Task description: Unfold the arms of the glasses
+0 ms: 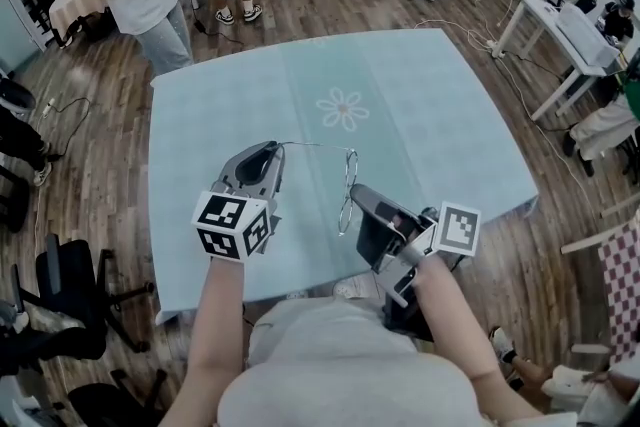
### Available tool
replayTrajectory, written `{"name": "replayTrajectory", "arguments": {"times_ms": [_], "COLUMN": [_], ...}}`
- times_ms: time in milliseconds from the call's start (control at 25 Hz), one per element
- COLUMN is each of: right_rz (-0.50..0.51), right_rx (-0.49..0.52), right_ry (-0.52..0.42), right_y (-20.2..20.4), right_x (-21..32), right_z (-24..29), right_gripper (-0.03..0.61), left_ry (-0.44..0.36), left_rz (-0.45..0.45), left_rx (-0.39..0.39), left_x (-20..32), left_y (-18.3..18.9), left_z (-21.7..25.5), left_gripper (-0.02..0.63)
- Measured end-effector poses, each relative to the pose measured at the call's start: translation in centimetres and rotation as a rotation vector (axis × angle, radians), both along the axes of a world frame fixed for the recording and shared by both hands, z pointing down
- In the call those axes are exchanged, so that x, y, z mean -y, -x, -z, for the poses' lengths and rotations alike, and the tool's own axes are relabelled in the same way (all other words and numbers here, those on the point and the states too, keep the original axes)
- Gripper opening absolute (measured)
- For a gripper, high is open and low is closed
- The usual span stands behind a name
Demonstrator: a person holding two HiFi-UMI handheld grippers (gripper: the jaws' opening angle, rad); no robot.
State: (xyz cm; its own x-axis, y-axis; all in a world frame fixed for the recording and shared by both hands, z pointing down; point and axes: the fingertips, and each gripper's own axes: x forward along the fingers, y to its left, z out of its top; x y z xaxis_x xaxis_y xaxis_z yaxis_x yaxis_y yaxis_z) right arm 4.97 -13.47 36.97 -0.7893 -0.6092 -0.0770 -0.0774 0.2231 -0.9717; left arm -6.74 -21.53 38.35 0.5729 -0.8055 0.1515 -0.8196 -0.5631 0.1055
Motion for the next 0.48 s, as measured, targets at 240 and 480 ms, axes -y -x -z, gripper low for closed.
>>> {"name": "replayTrajectory", "arguments": {"times_ms": [240, 480], "right_rz": [-0.017, -0.011], "right_rx": [0.003, 0.015], "right_ry": [-0.01, -0.018], "right_y": [-0.6, -0.3], "right_x": [0.3, 0.3], "right_z": [0.5, 1.0], "right_gripper": [0.012, 0.012], "left_ry": [0.003, -0.001], "left_rz": [-0.01, -0.062], "left_rx": [-0.002, 0.016], "left_x": [-0.6, -1.2], "left_y": [-0.2, -0.7], "left_z": [-0.3, -0.8], "left_gripper": [0.025, 0.115]}}
